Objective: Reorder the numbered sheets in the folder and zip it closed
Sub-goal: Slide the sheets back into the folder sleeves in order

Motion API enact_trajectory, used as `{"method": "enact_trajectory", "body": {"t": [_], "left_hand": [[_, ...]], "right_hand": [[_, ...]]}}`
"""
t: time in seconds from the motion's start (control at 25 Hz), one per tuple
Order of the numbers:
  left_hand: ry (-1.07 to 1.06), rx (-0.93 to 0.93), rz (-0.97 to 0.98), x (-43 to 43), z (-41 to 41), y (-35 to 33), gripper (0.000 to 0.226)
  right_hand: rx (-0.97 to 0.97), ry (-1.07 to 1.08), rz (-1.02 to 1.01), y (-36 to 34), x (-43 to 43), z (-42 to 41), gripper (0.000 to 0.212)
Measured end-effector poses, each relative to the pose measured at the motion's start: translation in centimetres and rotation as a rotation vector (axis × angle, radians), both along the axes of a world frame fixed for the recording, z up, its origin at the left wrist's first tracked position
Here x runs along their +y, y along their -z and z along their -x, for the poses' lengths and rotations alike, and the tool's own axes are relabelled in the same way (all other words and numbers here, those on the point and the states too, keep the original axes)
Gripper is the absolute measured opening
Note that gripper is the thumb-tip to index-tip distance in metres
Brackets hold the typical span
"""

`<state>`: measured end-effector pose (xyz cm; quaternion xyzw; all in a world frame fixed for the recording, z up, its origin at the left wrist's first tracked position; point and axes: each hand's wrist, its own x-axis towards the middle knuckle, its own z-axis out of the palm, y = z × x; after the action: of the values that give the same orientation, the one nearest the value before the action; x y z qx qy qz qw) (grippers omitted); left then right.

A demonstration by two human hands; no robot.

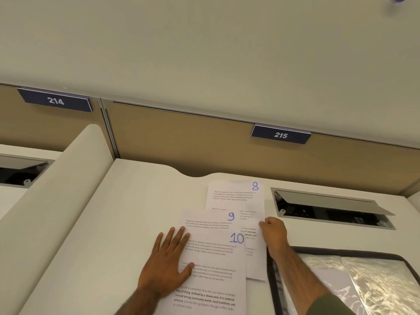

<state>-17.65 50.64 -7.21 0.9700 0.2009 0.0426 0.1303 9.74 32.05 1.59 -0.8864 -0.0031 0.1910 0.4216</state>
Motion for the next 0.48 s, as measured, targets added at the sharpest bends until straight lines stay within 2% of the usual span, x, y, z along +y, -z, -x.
{"method": "enact_trajectory", "body": {"t": [0.24, 0.36, 0.48], "left_hand": [[0.01, 0.014, 0.055, 0.4, 0.5, 0.4, 0.082], [-0.059, -0.019, 0.189, 0.3, -0.8, -1.2, 0.093], [-0.181, -0.173, 0.343, -2.8, -3.0, -4.9, 0.075]], "right_hand": [[-0.302, 0.069, 0.047, -5.9, -6.2, 0.1, 0.02], [-0.396, 0.161, 0.044, -8.8, -11.3, 2.0, 0.023], [-0.349, 0.214, -0.03, -10.3, -16.5, 4.0, 0.023]]}}
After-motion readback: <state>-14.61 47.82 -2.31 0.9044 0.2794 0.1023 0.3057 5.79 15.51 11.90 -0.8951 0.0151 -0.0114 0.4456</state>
